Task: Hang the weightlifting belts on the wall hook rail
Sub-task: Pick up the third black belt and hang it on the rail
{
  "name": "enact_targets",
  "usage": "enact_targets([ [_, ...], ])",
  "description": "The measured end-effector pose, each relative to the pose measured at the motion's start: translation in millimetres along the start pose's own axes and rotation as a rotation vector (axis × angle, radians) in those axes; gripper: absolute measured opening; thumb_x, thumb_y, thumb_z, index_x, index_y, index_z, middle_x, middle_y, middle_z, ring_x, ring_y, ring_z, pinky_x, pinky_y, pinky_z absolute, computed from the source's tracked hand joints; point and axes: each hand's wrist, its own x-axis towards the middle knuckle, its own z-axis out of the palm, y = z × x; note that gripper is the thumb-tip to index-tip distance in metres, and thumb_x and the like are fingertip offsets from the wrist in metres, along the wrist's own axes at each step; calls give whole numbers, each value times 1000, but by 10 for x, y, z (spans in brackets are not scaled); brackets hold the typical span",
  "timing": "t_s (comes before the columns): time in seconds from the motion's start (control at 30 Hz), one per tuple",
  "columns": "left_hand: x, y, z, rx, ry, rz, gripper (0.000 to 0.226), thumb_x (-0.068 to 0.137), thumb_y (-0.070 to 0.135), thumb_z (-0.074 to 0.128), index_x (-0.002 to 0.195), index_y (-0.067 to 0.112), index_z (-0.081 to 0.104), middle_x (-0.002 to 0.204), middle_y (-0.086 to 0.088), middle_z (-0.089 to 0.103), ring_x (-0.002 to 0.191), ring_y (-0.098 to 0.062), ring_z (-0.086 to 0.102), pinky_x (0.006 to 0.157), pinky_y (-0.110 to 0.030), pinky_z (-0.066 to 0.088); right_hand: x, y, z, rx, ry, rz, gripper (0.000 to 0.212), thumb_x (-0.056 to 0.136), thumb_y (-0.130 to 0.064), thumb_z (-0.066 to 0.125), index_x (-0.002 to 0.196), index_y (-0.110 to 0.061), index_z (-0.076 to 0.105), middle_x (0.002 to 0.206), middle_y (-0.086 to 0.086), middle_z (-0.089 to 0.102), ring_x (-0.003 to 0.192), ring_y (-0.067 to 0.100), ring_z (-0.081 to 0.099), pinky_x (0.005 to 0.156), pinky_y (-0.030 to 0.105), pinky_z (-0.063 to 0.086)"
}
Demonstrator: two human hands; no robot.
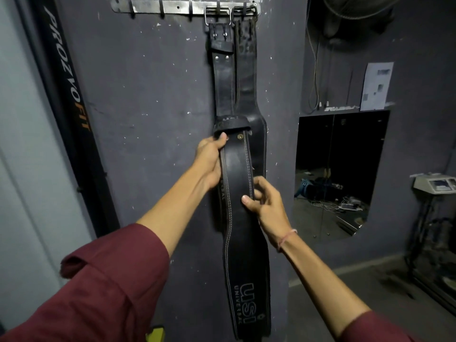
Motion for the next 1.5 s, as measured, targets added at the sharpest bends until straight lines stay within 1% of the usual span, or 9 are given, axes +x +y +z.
enact_targets([
  [0.13, -98, -266, 41, 139, 14, 219, 34, 89, -18, 39, 100, 4, 62, 99, -13, 65, 98, -25, 59, 103, -48, 45, -266, 463, -210, -33, -30, 195, 36, 82, 15, 64, 116, 8, 57, 113, 22, 68, 103, 31, 65, 98, 46, 52],
  [0.23, -137, -346, 88, 190, 20, 313, 29, 92, -16, 41, 100, 2, 62, 99, -7, 66, 98, -14, 57, 99, -33, 43, -371, 524, -268, -128, -123, 297, 26, 84, 11, 64, 110, 10, 62, 108, 27, 70, 91, 26, 69, 79, 30, 60],
  [0.53, -92, -471, 65, 214, 38, 340, 24, 95, -8, 41, 112, -4, 57, 110, -20, 64, 103, -27, 58, 105, -58, 40, 411, -268, 21, -51, 143, -29, 12, 87, 2, 66, 99, -1, 68, 96, 14, 73, 86, 16, 70, 81, 32, 59],
  [0.63, -97, -535, -35, 195, 107, 329, 25, 94, -11, 42, 115, -9, 56, 116, -22, 64, 106, -25, 57, 108, -55, 38, 112, 368, -90, -90, 12, 144, 36, 79, 2, 75, 114, 1, 63, 113, 15, 70, 104, 23, 68, 95, 42, 55],
  [0.77, -78, -537, -93, 180, 153, 317, 27, 97, -10, 42, 120, -11, 54, 115, -18, 65, 104, -20, 57, 104, -38, 42, -256, 804, -249, -152, -133, 353, 25, 83, 10, 66, 108, 6, 67, 110, 25, 70, 99, 31, 69, 87, 39, 58],
  [1.03, -66, -524, 21, 199, 75, 353, 25, 98, -7, 39, 117, -4, 54, 113, -21, 64, 106, -30, 60, 105, -55, 41, 400, -261, 41, -60, 36, -11, 16, 88, 5, 63, 103, 2, 65, 86, 7, 71, 83, 19, 67, 81, 36, 57],
  [1.27, -33, -580, -108, 198, 131, 355, 26, 97, -11, 39, 119, -10, 53, 119, -29, 63, 104, -21, 57, 105, -42, 43, -191, 650, -201, -133, -172, 296, 29, 87, 5, 64, 115, 2, 63, 115, 26, 68, 102, 31, 68, 88, 38, 58],
  [1.4, -71, -507, -50, 246, 150, 389, 25, 96, -13, 38, 112, 2, 51, 96, -2, 61, 87, -5, 54, 87, -19, 42, 256, 227, -58, -204, -81, 48, 43, 94, -34, 58, 133, -20, 47, 126, 4, 65, 121, 17, 60, 104, 37, 47],
  [1.5, -31, -444, -36, 303, 102, 398, 30, 94, -12, 40, 122, -4, 49, 112, -12, 62, 102, -15, 58, 102, -30, 43, 563, -167, 122, -304, -24, -169, 34, 100, -29, 49, 133, -21, 44, 128, -13, 59, 121, -5, 53, 105, 16, 39],
])
